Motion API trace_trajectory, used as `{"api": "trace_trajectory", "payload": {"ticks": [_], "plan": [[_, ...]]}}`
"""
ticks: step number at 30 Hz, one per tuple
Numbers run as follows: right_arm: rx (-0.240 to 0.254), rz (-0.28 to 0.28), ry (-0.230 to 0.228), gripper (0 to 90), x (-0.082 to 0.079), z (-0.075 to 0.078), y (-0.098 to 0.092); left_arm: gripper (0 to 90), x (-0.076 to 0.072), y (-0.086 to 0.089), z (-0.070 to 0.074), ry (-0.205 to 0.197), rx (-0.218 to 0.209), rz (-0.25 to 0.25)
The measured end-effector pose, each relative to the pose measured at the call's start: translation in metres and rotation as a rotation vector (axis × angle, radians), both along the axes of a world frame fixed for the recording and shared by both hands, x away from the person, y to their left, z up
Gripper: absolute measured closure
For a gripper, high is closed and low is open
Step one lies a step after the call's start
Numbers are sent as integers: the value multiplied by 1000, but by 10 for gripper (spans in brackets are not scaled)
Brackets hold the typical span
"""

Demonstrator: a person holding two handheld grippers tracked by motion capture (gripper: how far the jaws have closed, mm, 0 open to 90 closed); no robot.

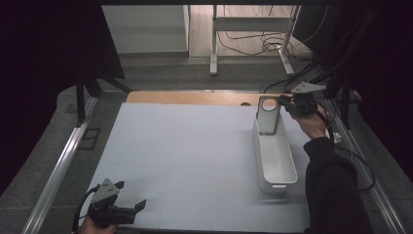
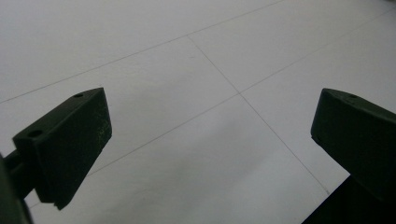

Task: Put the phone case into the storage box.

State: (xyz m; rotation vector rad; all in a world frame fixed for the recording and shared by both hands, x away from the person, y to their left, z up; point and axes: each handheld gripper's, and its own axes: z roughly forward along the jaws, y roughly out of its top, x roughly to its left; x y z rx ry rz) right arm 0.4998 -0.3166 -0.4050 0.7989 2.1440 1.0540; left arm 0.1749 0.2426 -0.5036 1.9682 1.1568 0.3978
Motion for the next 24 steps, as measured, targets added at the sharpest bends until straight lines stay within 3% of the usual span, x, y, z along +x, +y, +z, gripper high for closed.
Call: {"api": "trace_trajectory", "payload": {"ticks": [8,24], "plan": [[5,-9,9,706,0,0,2,0,0,0,0,0,0,0],[35,-61,47,520,-5,2,2,4,-1,1,0,-7,-10,-12]]}}
